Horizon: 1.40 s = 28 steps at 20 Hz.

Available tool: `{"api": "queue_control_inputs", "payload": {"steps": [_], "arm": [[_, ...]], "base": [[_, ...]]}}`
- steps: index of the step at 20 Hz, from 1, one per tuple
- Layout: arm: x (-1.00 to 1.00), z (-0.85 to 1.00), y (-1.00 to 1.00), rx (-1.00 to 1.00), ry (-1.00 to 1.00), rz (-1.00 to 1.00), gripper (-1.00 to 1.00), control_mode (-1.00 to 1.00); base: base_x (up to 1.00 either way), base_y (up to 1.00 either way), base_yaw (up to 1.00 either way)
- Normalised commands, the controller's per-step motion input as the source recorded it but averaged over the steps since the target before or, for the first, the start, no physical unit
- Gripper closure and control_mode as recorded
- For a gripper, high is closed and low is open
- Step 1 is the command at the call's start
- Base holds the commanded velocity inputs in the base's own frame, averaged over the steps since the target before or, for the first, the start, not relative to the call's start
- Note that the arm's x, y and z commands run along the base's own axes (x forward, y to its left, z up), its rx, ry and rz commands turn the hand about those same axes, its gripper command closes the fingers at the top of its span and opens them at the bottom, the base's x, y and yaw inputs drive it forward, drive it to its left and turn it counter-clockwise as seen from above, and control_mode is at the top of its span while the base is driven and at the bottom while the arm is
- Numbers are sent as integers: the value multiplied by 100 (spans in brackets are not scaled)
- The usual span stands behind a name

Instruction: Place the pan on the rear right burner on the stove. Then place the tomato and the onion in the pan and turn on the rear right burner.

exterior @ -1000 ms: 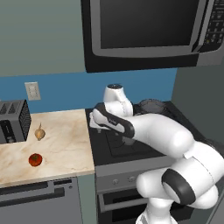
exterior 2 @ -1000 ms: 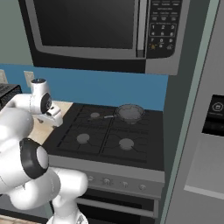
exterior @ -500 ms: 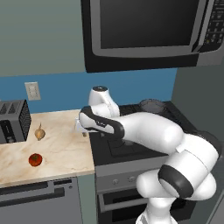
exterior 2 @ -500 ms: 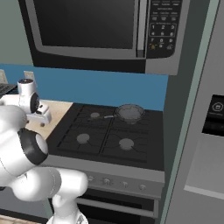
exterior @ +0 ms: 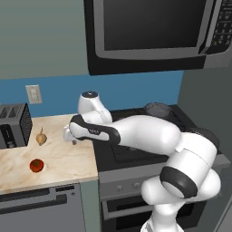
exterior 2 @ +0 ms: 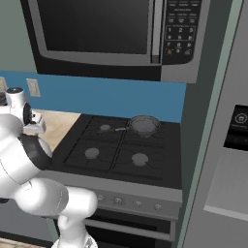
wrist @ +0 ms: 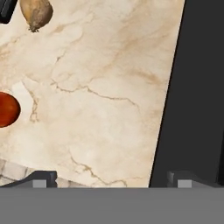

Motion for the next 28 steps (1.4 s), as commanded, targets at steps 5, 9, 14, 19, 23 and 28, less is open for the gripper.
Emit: {"api": "queue_control_inputs", "payload": {"steps": [5,9,14,19,23,28], "arm": [[0,0,37,0,-9,15,-100,-100],[3,0,34,2,-6,13,-100,-100],[8,0,29,3,-4,9,-100,-100],[11,0,19,4,-1,5,-100,-100],[19,0,22,4,-1,5,-100,-100],[24,0,20,3,-1,5,-100,-100]], "base": [[0,0,0],[0,0,0],[0,0,0],[0,0,0],[0,0,0],[0,0,0]]}}
